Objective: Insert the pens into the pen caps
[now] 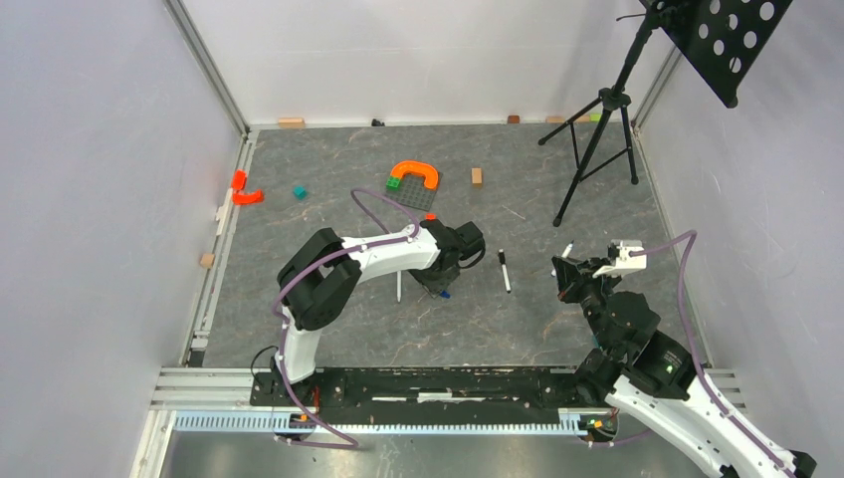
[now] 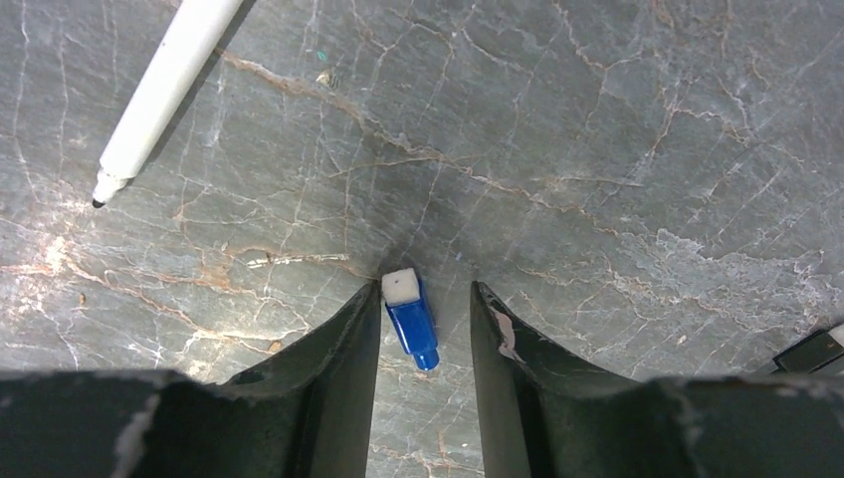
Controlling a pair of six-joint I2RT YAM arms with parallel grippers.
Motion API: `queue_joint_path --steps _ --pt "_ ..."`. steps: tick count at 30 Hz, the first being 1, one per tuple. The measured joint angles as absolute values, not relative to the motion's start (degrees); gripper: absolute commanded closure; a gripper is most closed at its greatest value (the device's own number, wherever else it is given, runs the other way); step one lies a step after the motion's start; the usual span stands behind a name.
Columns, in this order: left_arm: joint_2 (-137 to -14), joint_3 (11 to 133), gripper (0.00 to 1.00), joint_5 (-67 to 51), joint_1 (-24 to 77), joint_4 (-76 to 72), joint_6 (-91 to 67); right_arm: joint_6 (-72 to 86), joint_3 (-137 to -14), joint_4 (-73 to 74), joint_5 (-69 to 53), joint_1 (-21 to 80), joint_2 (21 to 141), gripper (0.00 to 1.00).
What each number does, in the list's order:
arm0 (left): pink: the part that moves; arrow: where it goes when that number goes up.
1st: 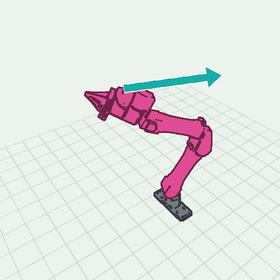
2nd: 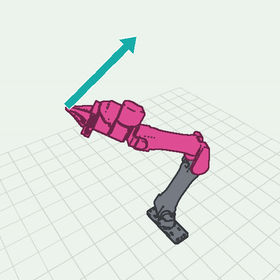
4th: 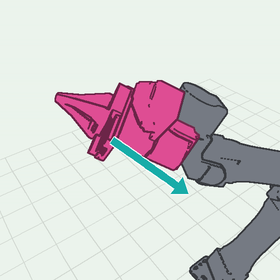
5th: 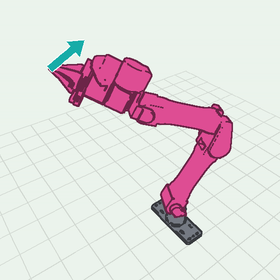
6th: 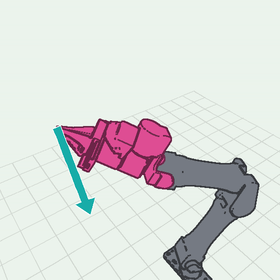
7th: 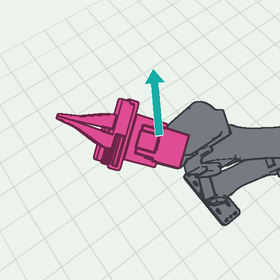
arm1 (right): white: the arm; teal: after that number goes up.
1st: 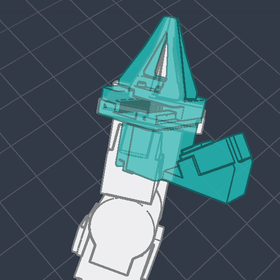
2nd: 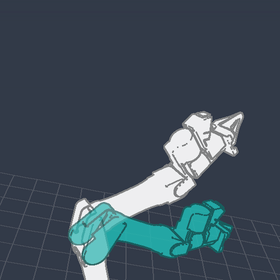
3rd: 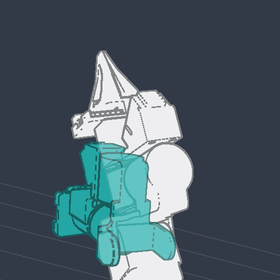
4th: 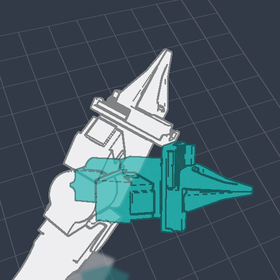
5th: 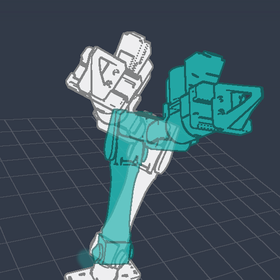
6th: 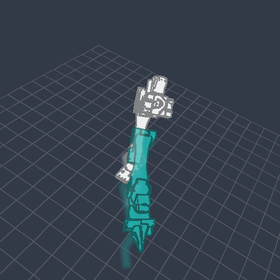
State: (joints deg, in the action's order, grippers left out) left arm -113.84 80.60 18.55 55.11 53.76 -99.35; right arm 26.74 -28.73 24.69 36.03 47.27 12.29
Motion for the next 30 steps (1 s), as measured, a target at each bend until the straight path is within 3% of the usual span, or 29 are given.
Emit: queue_joint_path --steps 13,15,22,30 --pt "-114.80 81.87 0.78 21.50 55.27 50.35 -87.24 26.74 -28.73 24.53 36.03 47.27 12.45 1.00" --pt "-114.80 81.76 0.76 22.04 55.31 48.12 -83.44 26.74 -28.73 24.53 36.03 47.27 12.45 1.00" --pt "-114.80 81.73 0.46 22.33 55.37 45.17 -73.41 26.74 -28.73 24.51 36.01 47.27 12.45 1.00" --pt "-114.80 81.54 0.47 21.74 55.44 43.24 -65.21 26.79 -28.73 24.51 35.99 47.27 12.45 1.00"
